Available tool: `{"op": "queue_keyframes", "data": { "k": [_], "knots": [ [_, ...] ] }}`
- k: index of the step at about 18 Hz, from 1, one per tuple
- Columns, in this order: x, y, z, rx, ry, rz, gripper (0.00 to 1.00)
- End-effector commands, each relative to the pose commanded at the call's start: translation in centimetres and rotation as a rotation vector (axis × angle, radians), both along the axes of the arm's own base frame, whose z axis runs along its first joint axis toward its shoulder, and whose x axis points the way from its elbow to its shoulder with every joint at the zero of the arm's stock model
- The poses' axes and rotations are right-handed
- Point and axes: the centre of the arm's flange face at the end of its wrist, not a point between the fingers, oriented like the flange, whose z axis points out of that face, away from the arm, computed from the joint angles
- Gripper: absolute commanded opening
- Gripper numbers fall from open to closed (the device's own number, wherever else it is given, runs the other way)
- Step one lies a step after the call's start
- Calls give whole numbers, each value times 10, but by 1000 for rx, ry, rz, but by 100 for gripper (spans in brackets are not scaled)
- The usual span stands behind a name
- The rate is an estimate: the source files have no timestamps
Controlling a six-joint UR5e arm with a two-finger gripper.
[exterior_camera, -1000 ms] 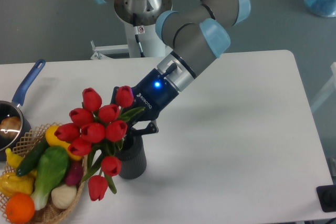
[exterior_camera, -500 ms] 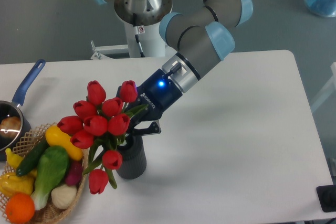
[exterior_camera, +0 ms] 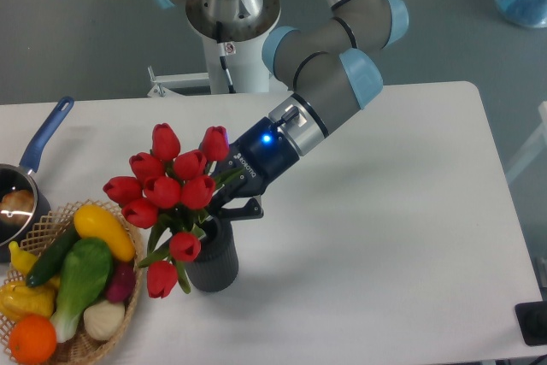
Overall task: Insert the flowers into the vase
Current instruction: 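Tilt the gripper upright, pushing the stems deeper into the vase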
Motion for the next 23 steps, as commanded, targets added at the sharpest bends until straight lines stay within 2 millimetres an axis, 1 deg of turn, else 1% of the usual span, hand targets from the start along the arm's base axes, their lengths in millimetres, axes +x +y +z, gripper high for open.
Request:
{"op": "queue_keyframes", "data": {
  "k": [3, 17, 19, 23],
  "knots": [
    [-1, -6, -7, 14, -5, 1, 19],
    [3, -12, -22, 4, -22, 1, 20],
    [-1, -14, -30, -3, -36, 9, 20],
    [-2, -16, -32, 14, -56, 7, 20]
  ]
}}
